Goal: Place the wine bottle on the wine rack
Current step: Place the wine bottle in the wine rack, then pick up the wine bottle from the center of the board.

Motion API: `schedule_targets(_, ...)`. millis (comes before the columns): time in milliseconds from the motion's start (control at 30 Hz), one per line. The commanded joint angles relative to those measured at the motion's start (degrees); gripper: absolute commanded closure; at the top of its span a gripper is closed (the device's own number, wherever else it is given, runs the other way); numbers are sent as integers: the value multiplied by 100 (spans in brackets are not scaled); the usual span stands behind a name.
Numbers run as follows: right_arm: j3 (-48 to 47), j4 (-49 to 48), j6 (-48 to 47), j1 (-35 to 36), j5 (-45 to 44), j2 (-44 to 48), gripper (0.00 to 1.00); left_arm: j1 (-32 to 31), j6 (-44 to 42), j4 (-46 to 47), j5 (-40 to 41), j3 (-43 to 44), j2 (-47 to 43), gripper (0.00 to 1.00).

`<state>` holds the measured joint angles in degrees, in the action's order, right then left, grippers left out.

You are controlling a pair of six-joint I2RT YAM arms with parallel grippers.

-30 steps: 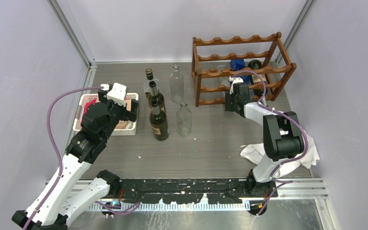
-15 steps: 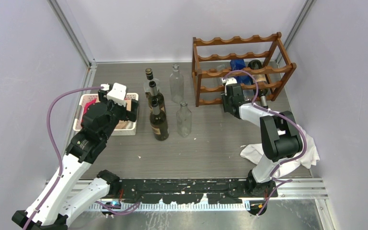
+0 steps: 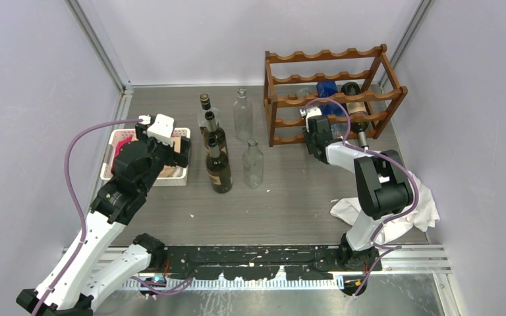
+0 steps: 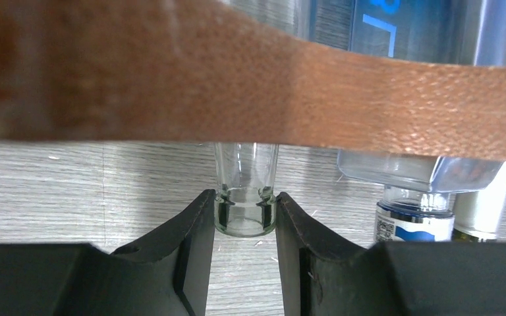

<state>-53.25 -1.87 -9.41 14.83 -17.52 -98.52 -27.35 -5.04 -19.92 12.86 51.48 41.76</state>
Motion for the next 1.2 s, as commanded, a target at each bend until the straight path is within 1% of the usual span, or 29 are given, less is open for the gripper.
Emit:
schedule_targets(0,-113,-527,-568,146,-340,33,96,20,-49,383,-47,21,-19,12)
schedule_targets(100,-80,-700,-676,214,-411,47,96,20,-50,383,-47,20,-14,12)
schedule_targets(333,-119,-785,-548,229,-315,-29,94,20,-50,380,-38,19,-10,12)
schedule_targets(533,-205,-792,-561,258,-238,-170,90,20,-49,373,-47,20,-1,12)
schedule_targets(633,-254,-699,-554,283,-163,-212,86,20,-50,378,-47,20,-2,12)
schedule_targets(667,-262,-686,-546,285,-150,-215,83,20,-46,381,-47,18,-1,12)
schedule_targets(733,-273,-651,-551,285,-110,-205,74,20,-48,367,-47,19,-1,12)
schedule_targets(767,-265,-641,-553,285,-97,-177,68,20,-54,376,-47,19,-1,12)
schedule_targets(833,-256,-617,-566,284,-56,-119,54,20,-46,371,-47,20,-1,12)
schedule_targets(933,-264,-525,-578,284,-35,-11,39,20,-45,379,-56,20,-9,12)
schedule_targets(1033,-256,-378,-612,285,38,99,29,24,-47,379,-56,20,-16,12)
schedule_targets(1167,-238,-24,-624,277,285,361,22,20,-45,381,-57,15,-27,12)
